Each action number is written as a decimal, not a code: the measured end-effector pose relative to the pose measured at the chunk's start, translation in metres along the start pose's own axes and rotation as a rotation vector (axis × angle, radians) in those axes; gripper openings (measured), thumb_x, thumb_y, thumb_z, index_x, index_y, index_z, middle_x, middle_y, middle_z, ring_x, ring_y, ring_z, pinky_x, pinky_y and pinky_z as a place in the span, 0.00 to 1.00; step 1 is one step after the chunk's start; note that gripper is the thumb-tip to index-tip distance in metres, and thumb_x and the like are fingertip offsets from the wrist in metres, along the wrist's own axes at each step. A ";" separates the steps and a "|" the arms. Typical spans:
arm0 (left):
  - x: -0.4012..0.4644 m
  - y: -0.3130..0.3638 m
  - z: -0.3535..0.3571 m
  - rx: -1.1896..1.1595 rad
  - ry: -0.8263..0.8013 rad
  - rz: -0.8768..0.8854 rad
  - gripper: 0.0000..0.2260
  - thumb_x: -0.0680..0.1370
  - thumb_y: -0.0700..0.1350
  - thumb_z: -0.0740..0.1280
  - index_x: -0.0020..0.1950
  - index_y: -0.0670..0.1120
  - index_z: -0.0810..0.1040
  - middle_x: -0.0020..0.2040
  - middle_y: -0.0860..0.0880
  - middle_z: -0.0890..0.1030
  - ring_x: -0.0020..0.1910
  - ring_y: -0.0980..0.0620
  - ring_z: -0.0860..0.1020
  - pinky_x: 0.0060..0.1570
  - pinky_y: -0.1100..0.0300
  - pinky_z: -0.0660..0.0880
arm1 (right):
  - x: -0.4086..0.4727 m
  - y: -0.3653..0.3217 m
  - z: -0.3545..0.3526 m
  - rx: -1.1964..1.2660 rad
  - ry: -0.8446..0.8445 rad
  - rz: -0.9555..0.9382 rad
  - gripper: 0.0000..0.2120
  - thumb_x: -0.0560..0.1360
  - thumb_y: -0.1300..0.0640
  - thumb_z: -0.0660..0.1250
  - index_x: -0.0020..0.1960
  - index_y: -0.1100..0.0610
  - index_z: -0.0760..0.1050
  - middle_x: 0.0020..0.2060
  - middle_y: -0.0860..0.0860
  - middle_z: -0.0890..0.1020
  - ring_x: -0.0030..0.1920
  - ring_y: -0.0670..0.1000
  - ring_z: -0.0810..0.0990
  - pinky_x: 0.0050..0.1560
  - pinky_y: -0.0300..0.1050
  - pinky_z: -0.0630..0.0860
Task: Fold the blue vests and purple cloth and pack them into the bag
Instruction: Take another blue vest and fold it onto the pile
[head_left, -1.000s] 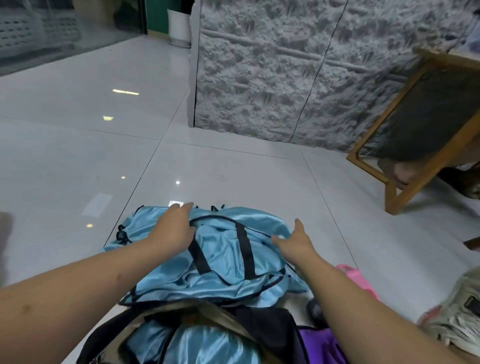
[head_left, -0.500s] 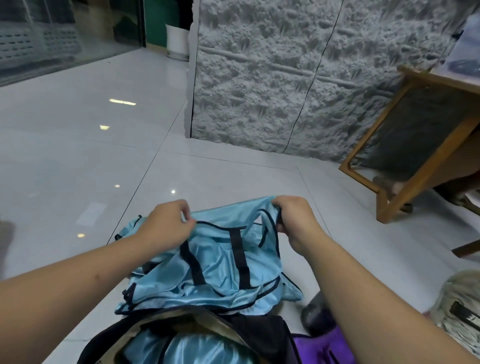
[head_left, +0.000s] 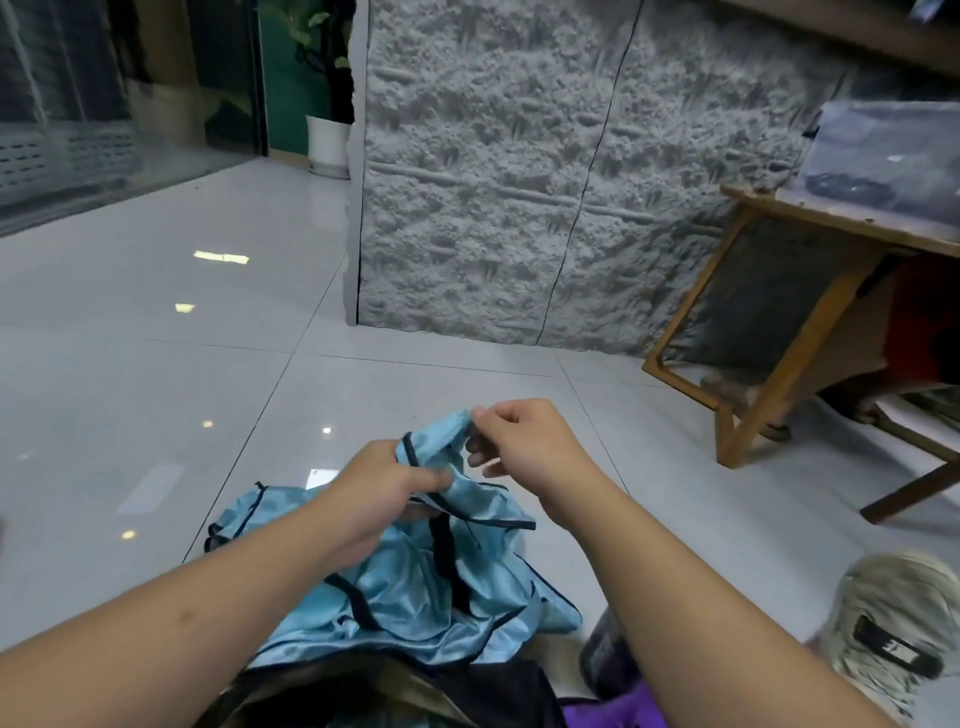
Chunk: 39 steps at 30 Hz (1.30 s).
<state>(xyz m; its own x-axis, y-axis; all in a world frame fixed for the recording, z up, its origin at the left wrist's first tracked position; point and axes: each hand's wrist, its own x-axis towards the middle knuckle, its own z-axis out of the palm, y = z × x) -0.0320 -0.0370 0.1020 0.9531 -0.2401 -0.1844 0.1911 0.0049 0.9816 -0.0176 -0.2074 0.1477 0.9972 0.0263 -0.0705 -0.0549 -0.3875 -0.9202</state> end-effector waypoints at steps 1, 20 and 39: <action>0.001 0.004 -0.006 -0.030 -0.010 -0.012 0.11 0.79 0.34 0.70 0.61 0.41 0.83 0.55 0.41 0.87 0.55 0.42 0.85 0.55 0.49 0.81 | 0.003 0.008 -0.003 -0.072 -0.017 0.025 0.18 0.83 0.49 0.66 0.46 0.61 0.84 0.38 0.54 0.84 0.39 0.50 0.81 0.46 0.49 0.79; 0.011 0.043 -0.049 -0.626 -0.094 -0.127 0.19 0.72 0.37 0.71 0.63 0.36 0.83 0.51 0.45 0.83 0.35 0.54 0.78 0.34 0.64 0.80 | 0.003 0.041 0.003 0.331 -0.512 0.055 0.25 0.74 0.46 0.72 0.59 0.66 0.83 0.48 0.61 0.83 0.44 0.56 0.80 0.49 0.48 0.76; 0.011 0.033 -0.044 -0.019 -0.048 -0.346 0.11 0.77 0.38 0.72 0.56 0.34 0.83 0.50 0.37 0.86 0.43 0.42 0.84 0.42 0.52 0.83 | -0.014 0.020 0.043 -0.329 -0.387 -0.161 0.06 0.74 0.59 0.76 0.50 0.55 0.83 0.36 0.51 0.77 0.34 0.53 0.73 0.37 0.44 0.72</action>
<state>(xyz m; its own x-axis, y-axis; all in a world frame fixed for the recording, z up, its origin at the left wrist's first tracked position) -0.0044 0.0035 0.1299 0.8189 -0.2761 -0.5032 0.5058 -0.0672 0.8600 -0.0345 -0.1759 0.1142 0.8961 0.4236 -0.1325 0.1785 -0.6172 -0.7663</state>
